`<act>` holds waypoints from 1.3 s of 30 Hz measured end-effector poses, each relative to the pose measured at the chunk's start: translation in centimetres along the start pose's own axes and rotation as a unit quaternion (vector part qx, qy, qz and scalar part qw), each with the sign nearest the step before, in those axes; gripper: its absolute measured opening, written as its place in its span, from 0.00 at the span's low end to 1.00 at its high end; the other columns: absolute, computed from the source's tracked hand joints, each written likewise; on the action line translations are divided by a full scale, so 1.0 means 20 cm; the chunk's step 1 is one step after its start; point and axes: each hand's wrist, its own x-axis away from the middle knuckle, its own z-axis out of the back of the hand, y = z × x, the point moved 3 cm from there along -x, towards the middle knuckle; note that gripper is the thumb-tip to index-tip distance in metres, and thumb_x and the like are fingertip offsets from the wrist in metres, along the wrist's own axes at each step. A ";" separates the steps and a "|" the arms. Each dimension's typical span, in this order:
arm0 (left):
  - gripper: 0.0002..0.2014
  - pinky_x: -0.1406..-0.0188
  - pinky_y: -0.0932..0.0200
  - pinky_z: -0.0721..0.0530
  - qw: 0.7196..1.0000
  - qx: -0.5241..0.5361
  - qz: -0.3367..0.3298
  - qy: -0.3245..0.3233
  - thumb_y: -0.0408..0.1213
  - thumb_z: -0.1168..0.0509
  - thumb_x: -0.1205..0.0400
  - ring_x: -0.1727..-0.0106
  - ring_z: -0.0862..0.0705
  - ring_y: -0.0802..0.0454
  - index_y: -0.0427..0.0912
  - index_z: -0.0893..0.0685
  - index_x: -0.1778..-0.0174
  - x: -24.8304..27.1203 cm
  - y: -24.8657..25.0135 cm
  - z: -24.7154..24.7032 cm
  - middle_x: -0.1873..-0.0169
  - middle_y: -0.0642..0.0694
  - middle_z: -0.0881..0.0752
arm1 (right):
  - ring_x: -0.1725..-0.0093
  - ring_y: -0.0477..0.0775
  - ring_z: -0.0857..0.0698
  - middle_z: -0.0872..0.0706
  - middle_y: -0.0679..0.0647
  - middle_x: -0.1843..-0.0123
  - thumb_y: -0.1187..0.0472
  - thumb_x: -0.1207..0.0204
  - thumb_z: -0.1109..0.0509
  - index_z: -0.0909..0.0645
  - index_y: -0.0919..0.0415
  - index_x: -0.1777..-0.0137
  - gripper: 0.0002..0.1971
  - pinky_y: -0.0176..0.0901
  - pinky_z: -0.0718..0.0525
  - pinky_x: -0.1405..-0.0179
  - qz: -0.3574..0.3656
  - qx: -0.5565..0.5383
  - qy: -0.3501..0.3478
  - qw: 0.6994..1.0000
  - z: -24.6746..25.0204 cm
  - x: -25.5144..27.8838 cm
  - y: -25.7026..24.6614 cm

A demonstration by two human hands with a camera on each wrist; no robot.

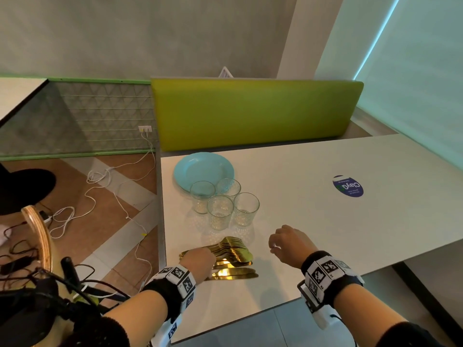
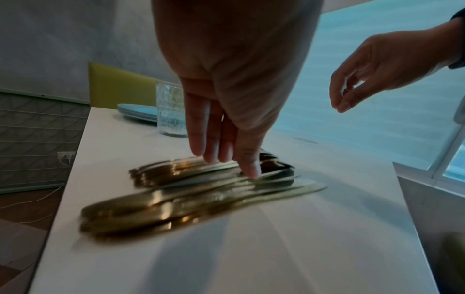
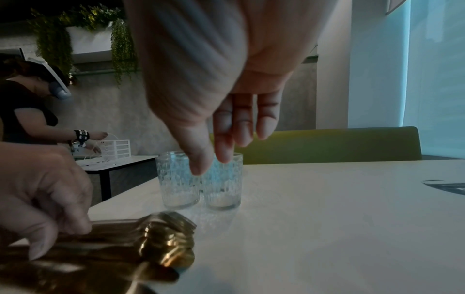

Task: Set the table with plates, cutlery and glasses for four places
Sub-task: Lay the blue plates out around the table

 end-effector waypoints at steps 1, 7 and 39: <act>0.15 0.43 0.51 0.19 1.000 0.016 -0.006 0.025 0.39 0.40 0.17 0.39 0.16 0.40 0.35 0.17 0.38 0.01 -0.01 0.03 0.40 0.38 0.16 | 0.37 0.52 0.22 0.15 0.52 0.42 0.54 0.19 0.38 0.17 0.55 0.41 0.12 0.41 0.25 0.45 -0.001 -0.005 0.003 1.000 0.01 -0.02 0.00; 0.22 0.57 0.62 0.24 0.957 0.138 -0.034 0.252 0.55 0.47 0.16 0.58 0.21 0.54 0.42 0.16 0.52 0.06 -0.13 0.39 0.60 0.50 0.19 | 0.39 0.51 0.21 0.14 0.51 0.44 0.53 0.20 0.36 0.16 0.54 0.43 0.12 0.41 0.24 0.45 -0.027 -0.051 0.025 0.998 0.17 -0.17 0.07; 0.30 0.51 0.49 0.10 0.828 0.470 0.303 0.028 0.37 0.30 0.23 0.48 0.12 0.42 0.42 0.32 0.25 -0.92 -1.23 0.61 0.47 0.42 0.18 | 0.42 0.59 0.16 0.18 0.61 0.33 0.51 0.24 0.29 0.38 0.58 0.23 0.33 0.44 0.22 0.45 -0.073 -0.309 -0.209 0.925 -0.05 -1.85 0.37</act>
